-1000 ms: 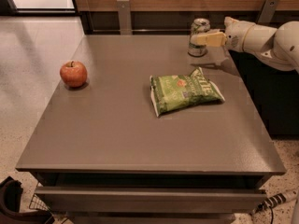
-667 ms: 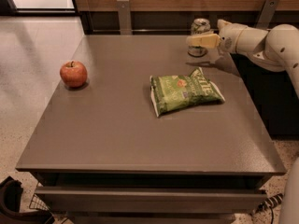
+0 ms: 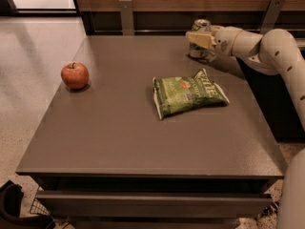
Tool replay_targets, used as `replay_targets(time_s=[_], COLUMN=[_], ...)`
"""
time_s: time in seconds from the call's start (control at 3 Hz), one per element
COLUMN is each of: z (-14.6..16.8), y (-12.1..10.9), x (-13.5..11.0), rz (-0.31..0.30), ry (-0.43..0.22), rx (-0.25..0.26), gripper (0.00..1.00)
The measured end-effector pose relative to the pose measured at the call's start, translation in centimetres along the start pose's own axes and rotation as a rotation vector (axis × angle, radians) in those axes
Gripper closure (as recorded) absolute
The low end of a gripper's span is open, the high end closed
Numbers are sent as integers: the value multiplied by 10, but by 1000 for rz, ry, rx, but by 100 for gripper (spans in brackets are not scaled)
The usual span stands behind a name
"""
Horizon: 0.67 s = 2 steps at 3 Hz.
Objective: Move 7up can near apple
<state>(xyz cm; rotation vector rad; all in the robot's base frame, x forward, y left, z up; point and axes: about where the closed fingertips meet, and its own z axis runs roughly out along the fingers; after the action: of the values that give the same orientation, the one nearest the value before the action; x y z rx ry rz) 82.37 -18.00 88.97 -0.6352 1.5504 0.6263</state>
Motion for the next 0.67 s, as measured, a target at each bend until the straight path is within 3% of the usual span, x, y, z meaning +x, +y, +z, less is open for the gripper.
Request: replay_targets(time_s=[0.67], z=[6], y=[4], x=[1], rz=[2], ry=[1], rx=[-9], gripper=[91])
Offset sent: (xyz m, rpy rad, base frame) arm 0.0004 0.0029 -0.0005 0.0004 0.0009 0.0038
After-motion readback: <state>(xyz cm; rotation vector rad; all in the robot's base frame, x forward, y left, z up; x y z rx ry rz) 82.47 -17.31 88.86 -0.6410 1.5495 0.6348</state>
